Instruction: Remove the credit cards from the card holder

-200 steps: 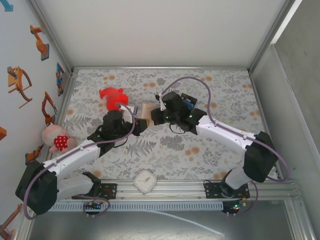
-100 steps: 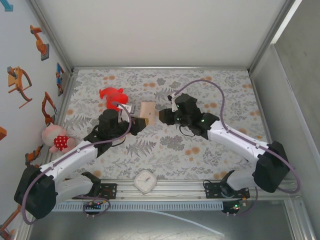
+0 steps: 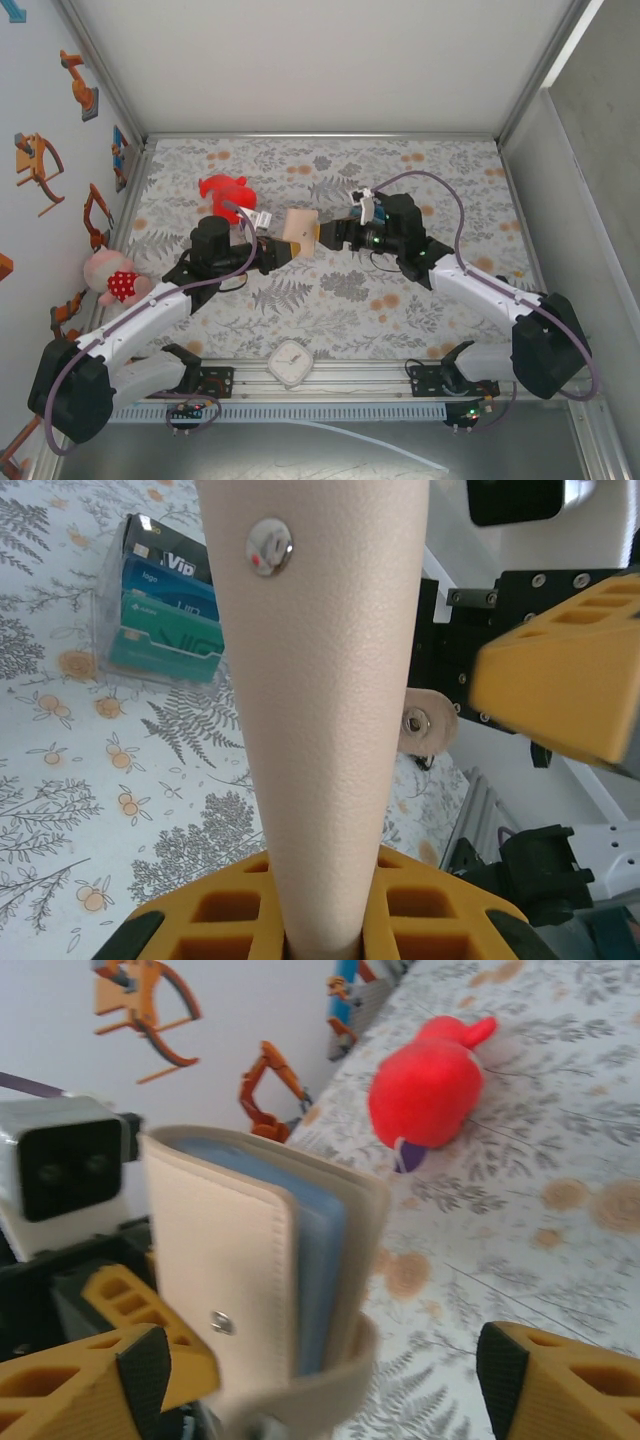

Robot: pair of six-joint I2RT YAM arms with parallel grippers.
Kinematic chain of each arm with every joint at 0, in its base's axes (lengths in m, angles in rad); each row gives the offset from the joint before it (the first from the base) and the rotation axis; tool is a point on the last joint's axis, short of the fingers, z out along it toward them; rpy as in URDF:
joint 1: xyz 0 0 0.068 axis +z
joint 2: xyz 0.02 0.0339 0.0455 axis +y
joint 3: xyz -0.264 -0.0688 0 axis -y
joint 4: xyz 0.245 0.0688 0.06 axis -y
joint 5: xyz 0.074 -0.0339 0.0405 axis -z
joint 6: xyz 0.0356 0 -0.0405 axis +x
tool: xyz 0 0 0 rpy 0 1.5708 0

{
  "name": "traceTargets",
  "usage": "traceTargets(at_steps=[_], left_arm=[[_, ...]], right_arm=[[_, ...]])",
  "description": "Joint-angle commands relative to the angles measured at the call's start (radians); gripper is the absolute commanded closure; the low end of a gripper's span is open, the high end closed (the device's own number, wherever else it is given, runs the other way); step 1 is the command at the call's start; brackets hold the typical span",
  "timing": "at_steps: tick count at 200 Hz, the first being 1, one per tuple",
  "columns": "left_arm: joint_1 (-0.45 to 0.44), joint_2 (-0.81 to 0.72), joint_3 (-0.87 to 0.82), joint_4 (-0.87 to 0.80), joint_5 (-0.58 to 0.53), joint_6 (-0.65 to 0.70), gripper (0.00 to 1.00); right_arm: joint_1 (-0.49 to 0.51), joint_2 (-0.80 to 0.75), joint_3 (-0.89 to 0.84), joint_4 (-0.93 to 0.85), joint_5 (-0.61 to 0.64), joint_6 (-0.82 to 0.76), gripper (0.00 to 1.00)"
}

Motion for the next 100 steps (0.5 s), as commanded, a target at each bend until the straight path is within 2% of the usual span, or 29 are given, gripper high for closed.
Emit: traceTargets(at_steps=[1,18,52,75,100], left_arm=[[0.002,-0.019,0.027,0.009,0.042,-0.018,1.0],[0.003,-0.019,0.022,0.014,0.041,-0.023,1.0],[0.003,-0.026,0.022,0.049,0.049,-0.04,1.0],[0.002,-0.039,0.018,0.076,0.068,-0.053,1.0],[0.004,-0.056,0.012,0.1,0.081,-0.067,1.0]], right_arm=[[0.0,0.014,0.004,0.116,-0.102,0.013,0.17],[0.002,0.026,0.016,0.119,-0.121,0.017,0.15],[0.002,0.047,0.028,0.067,-0.078,0.001,0.15],[-0.001,0.047,0.006,0.099,-0.087,0.014,0.22],[-0.02,0.031,-0.034,0.179,-0.124,0.05,0.35]])
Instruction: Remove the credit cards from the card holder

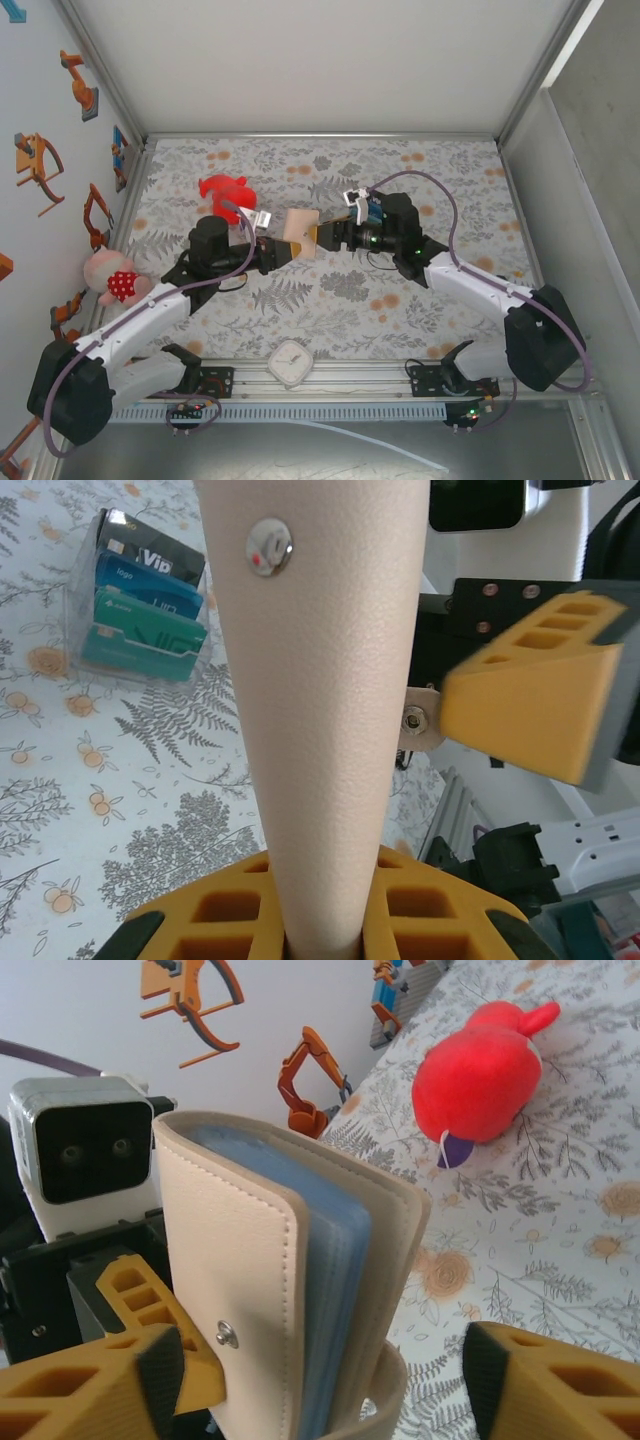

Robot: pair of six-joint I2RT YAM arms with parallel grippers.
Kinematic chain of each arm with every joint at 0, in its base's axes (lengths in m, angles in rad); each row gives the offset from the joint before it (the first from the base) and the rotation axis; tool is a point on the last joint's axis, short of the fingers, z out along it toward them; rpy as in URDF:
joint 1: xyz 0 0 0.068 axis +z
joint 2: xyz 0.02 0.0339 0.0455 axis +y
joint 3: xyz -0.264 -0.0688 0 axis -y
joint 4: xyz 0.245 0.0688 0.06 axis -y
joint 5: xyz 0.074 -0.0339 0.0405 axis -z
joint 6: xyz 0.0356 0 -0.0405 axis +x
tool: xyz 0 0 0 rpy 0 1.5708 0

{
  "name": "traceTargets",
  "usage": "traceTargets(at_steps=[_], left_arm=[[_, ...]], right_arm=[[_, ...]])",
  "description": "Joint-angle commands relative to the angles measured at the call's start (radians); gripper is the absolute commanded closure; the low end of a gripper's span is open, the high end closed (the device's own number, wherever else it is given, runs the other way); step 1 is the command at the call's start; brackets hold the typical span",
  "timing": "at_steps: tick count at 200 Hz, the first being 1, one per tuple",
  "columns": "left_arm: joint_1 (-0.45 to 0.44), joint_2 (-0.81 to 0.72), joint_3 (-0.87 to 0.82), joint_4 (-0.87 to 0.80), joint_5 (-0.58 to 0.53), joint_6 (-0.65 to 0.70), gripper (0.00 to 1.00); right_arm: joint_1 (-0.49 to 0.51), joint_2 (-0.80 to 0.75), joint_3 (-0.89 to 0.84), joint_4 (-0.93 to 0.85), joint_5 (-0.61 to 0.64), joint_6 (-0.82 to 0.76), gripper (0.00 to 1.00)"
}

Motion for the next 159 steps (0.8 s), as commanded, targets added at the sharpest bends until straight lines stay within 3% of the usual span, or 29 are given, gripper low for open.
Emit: traceTargets(at_steps=[1,32,159], left_arm=[[0.004,-0.041,0.013,0.083,0.049,-0.026,1.0],[0.001,-0.059,-0.005,0.145,0.071,-0.061,1.0],[0.001,-0.074,-0.019,0.208,0.066,-0.091,1.0]], right_arm=[[-0.02,-0.016,-0.033,0.105,-0.045,0.032,0.35],[-0.035,-0.012,-0.048,0.136,-0.071,0.054,0.48],[-0.052,-0.036,-0.091,0.222,-0.099,0.101,0.54]])
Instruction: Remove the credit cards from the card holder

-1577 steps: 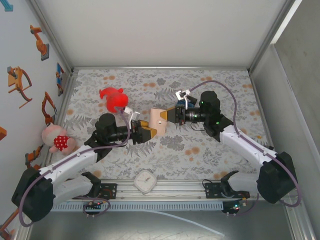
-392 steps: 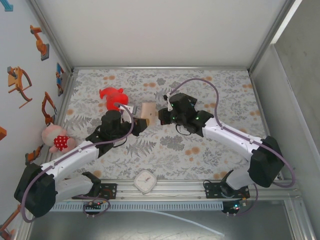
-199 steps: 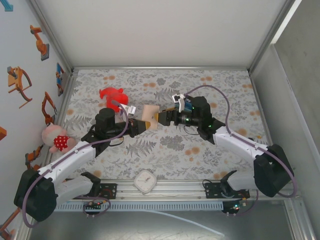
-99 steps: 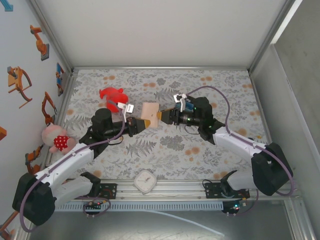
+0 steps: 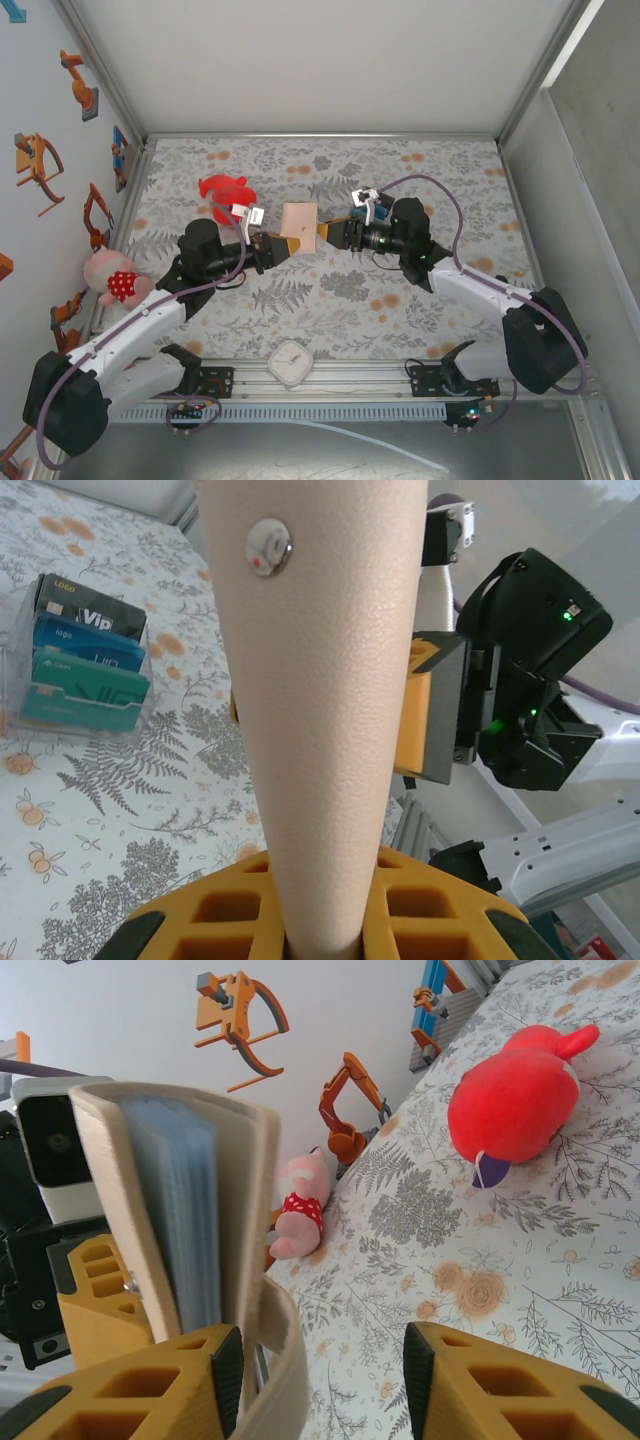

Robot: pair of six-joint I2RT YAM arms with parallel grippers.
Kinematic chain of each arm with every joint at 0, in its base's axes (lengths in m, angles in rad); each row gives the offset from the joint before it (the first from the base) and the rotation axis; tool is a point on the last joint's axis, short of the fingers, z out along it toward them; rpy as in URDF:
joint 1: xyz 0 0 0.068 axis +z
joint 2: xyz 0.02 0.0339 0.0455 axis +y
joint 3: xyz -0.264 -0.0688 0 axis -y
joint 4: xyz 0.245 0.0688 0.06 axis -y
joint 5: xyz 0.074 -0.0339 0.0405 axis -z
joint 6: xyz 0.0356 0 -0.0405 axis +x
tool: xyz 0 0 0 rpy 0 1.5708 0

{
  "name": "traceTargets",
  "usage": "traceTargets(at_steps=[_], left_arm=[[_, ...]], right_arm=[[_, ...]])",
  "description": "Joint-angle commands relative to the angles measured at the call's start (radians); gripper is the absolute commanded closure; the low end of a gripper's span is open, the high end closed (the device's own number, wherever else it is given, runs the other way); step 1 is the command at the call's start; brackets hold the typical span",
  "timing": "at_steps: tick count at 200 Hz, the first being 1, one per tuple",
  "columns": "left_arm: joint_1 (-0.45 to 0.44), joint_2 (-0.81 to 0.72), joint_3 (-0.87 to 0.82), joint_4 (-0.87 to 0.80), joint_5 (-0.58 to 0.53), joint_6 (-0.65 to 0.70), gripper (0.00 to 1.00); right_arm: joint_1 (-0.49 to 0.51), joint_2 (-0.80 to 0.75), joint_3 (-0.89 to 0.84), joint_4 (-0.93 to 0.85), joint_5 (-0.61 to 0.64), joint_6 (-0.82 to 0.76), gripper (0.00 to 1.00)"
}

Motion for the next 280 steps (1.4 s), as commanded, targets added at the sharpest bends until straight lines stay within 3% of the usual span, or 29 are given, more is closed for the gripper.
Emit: traceTargets(at_steps=[1,108,192,280], left_arm=[[0.001,-0.012,0.003,0.084,0.032,-0.016,1.0],[-0.006,0.046,0.014,0.143,0.043,-0.046,1.0],[-0.01,0.053,0.006,0.238,0.066,-0.076,1.0],[-0.01,0.03,-0.01,0.24,0.054,-0.073,1.0]], right_arm=[[-0.005,-0.02,-0.007,0.037,-0.009,0.014,0.54],[-0.001,0.037,-0.01,0.151,-0.074,0.075,0.54],[-0.001,0.056,-0.024,0.172,-0.073,0.076,0.63],[-0.003,0.034,-0.048,0.172,-0.063,0.077,0.64]])
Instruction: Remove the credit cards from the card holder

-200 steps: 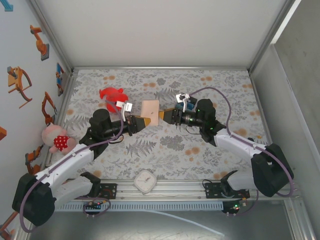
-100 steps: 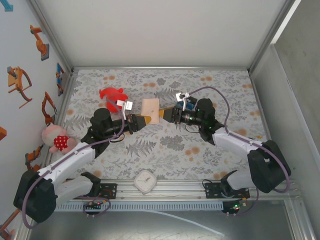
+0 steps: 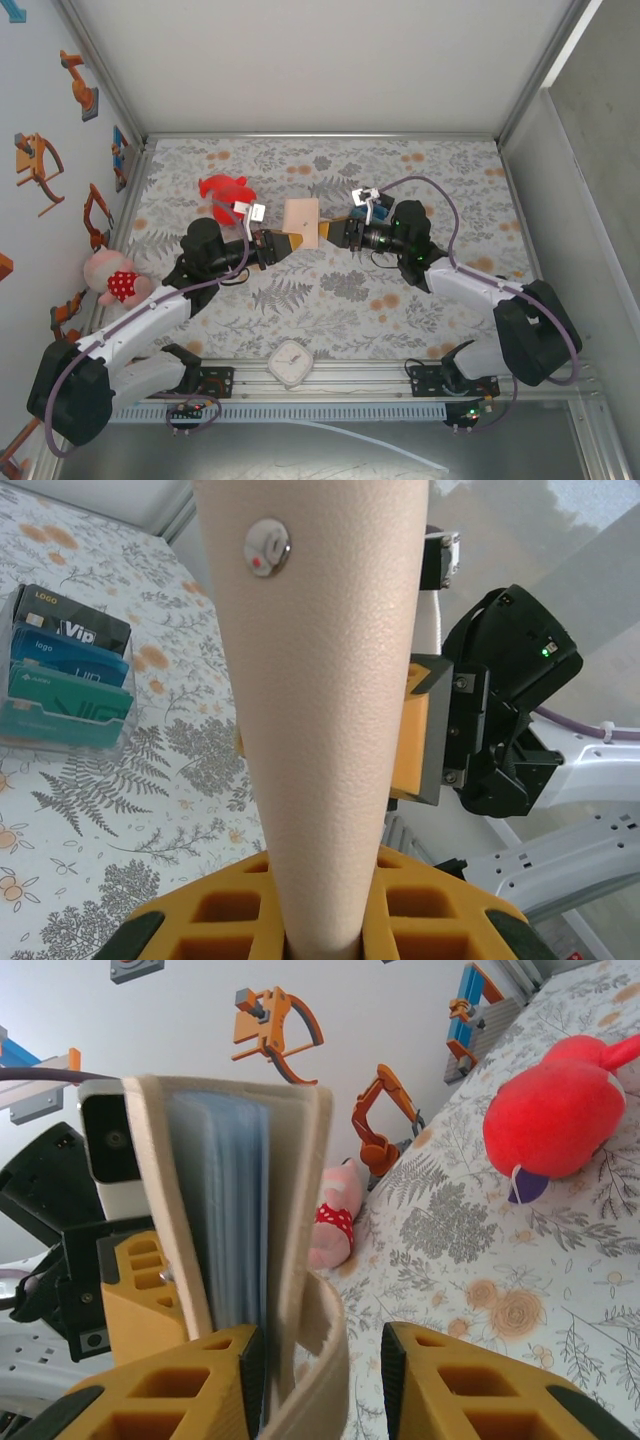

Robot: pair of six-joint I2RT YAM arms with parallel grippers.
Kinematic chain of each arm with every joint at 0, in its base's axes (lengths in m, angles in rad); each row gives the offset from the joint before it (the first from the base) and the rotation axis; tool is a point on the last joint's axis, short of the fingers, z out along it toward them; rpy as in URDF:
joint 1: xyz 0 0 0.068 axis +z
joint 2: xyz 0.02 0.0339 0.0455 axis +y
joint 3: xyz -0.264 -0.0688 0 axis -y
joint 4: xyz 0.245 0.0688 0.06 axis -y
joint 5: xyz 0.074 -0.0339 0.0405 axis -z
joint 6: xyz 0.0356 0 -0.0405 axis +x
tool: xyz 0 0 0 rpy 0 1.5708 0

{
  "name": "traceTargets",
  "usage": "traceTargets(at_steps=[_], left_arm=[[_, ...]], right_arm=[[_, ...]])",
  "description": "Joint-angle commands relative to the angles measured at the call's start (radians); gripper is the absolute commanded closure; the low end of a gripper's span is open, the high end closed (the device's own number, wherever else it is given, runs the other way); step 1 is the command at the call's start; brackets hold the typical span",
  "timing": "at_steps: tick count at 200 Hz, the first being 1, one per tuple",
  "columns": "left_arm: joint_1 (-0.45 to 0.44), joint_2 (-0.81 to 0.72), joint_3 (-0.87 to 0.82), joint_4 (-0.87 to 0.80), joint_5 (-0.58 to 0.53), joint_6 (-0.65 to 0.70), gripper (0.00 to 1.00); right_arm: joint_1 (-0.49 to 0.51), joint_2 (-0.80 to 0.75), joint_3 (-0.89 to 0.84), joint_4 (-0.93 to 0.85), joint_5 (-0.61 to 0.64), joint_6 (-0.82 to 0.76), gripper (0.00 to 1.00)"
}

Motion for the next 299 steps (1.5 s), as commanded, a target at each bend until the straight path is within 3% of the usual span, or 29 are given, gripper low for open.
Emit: traceTargets(at_steps=[1,114,150,185,214,251,299], left_arm=[[-0.009,-0.032,0.005,0.101,0.038,-0.004,1.0],[-0.011,0.056,0.028,0.134,0.046,-0.022,1.0],[-0.02,0.086,0.045,0.146,0.071,-0.035,0.97],[-0.02,0.089,0.048,0.119,0.072,-0.032,0.95],[-0.02,0.062,0.054,0.031,0.047,0.009,0.79],[-0.018,0.049,0.06,-0.049,0.007,0.055,0.43],[-0.021,0.081,0.075,-0.05,-0.007,0.07,0.16]], right_arm=[[0.008,-0.014,-0.014,0.0,-0.01,0.0,0.64],[0.022,-0.049,-0.008,0.065,-0.061,0.036,0.55],[0.051,-0.016,0.011,0.082,-0.063,0.038,0.6],[0.056,-0.016,0.019,0.085,-0.06,0.03,0.77],[0.055,-0.039,0.007,0.071,-0.037,0.023,1.0],[0.06,-0.097,0.033,-0.161,0.063,-0.075,1.0],[0.078,-0.177,0.069,-0.422,0.219,-0.19,1.0]])
